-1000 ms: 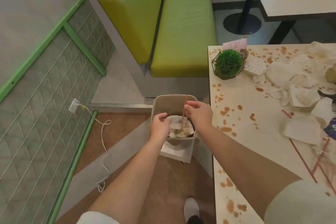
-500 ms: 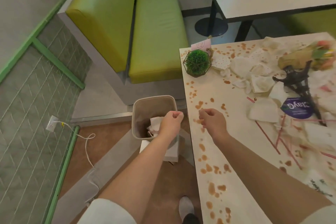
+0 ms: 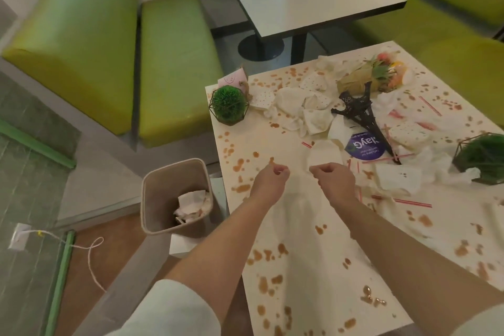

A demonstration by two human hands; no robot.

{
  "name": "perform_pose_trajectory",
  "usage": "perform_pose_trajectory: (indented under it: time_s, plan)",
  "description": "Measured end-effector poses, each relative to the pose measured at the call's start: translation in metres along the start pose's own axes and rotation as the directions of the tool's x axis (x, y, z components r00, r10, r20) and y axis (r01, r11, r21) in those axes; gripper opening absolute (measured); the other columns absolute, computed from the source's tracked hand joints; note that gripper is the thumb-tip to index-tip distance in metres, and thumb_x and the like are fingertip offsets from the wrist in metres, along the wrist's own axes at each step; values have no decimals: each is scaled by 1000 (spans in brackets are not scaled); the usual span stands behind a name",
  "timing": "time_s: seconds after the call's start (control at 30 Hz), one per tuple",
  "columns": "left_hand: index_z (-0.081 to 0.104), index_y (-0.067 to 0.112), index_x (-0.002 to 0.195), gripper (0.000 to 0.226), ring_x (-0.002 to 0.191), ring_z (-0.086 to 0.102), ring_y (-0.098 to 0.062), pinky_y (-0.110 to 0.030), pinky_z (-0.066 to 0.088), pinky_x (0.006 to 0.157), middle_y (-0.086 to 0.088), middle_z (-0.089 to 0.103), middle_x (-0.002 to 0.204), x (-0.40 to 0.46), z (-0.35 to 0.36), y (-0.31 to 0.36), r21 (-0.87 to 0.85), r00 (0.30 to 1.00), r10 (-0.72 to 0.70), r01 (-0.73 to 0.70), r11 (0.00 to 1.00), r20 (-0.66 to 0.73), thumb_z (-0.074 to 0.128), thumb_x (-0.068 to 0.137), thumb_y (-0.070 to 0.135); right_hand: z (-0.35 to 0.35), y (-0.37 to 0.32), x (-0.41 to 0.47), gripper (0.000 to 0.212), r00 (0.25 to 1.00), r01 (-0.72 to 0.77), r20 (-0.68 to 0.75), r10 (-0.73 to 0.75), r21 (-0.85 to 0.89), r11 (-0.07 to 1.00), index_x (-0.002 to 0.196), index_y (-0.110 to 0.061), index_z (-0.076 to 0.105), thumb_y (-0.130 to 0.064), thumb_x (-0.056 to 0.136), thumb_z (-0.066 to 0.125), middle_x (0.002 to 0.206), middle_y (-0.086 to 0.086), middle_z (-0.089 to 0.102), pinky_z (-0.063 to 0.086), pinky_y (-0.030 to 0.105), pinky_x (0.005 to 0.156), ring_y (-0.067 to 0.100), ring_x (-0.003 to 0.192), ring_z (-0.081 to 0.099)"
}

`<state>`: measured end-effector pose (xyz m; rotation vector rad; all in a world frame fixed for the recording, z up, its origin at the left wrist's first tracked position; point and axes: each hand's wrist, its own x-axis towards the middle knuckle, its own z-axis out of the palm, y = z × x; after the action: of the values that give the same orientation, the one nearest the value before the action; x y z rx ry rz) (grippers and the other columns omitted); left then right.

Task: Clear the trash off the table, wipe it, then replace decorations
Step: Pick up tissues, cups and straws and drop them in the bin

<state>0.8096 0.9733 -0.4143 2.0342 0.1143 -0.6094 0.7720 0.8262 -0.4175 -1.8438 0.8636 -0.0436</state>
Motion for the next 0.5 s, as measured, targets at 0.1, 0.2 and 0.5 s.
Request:
perform_pose_trajectory:
  time_s: [0.1,0.2,0.5]
  plan:
    - [57,20,130,35,118,54,-14,-26,41,96,4,58,129,10,24,14,58,999,11,-14,998,44,52,98,33,-25,4,19,16,999,37,-12,-39,-169,985,96,-14,72,-27,93,63,89,-3,67,42,22,58,15,82,59]
    - [51,18,139,45,130,47,-20,-35,38,109,-1,51,140,22,42,23,130,999,5,-11,991,50,54,97,33,-41,7,38,22,994,86,-35,-107,-379,921,100,-19,73,-31,95,56,94,-1,72,52,36,81,20,88,63]
    - [45,19,141,61,128,47,-32,-46,42,102,-7,55,134,60,87,33,323,992,-121,123,938,-28,55,87,47,-69,6,97,31,983,185,158,-98,-760,623,113,-32,71,-45,94,51,125,8,56,33,42,101,30,121,42]
